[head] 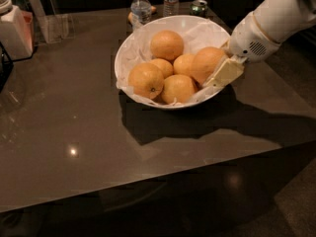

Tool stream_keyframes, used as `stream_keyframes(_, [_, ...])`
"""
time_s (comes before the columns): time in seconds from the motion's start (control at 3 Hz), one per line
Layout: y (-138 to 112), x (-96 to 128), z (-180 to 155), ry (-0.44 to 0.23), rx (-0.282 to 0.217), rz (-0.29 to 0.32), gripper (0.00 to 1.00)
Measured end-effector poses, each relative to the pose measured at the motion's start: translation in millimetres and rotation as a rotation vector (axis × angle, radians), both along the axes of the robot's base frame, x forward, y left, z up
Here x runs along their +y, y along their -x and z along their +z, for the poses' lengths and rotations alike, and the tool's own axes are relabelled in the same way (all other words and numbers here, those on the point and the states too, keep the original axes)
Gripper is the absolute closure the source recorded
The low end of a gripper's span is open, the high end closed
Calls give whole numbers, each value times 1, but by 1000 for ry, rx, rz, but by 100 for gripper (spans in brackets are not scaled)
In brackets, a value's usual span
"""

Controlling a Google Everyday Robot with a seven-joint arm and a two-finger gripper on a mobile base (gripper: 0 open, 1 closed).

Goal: Pick orange from white bowl

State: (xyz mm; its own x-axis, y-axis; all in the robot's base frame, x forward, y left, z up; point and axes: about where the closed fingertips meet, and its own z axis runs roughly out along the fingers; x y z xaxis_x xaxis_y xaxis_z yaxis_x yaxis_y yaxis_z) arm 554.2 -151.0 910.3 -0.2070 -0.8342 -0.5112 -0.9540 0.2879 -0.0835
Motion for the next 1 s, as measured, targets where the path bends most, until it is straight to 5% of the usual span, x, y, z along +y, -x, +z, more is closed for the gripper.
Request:
stream_keyframes(0.67, [47, 0, 59, -144, -89, 63, 100])
stream_keyframes(1.0, [60, 9, 83, -163, -124, 110, 100])
